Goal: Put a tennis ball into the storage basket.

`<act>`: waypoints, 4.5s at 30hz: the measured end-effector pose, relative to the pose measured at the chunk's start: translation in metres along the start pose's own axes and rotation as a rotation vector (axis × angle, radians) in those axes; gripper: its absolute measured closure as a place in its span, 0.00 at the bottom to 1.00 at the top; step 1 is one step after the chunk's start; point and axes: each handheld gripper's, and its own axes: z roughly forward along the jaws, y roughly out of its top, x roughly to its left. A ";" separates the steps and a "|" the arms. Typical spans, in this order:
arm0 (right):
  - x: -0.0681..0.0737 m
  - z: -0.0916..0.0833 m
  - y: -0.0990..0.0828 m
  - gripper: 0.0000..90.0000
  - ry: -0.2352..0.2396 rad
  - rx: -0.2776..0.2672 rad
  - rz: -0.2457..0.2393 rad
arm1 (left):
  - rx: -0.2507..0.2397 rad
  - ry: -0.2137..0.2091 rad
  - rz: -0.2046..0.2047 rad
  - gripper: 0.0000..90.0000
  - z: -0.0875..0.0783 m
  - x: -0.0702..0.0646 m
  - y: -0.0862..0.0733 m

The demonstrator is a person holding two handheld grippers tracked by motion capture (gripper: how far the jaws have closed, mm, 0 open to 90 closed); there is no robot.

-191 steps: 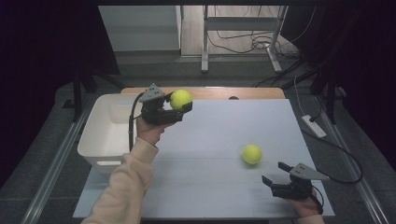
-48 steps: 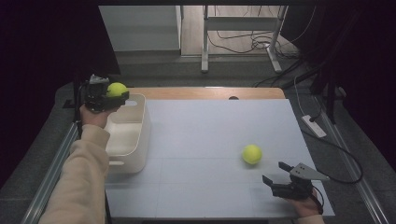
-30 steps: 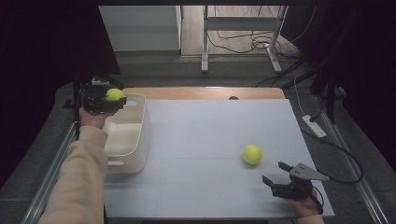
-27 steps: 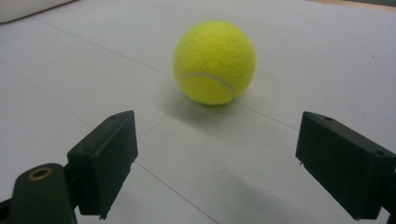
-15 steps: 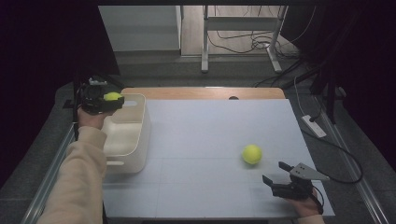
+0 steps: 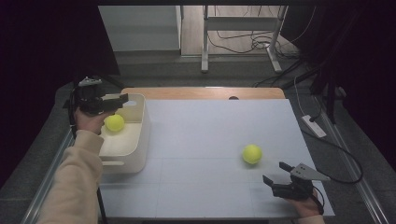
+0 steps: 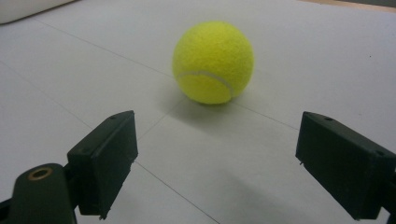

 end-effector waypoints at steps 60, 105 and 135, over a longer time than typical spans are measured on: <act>-0.001 -0.001 0.000 0.14 -0.005 -0.005 -0.002 | -0.047 -0.408 0.210 0.08 0.010 -0.132 -0.020; 0.000 0.002 0.002 0.14 0.009 -0.004 -0.006 | 0.082 -0.539 0.325 0.07 0.067 -0.206 -0.038; 0.001 0.000 0.003 0.14 0.033 -0.032 0.038 | 0.152 -0.611 0.335 0.07 0.109 -0.234 -0.047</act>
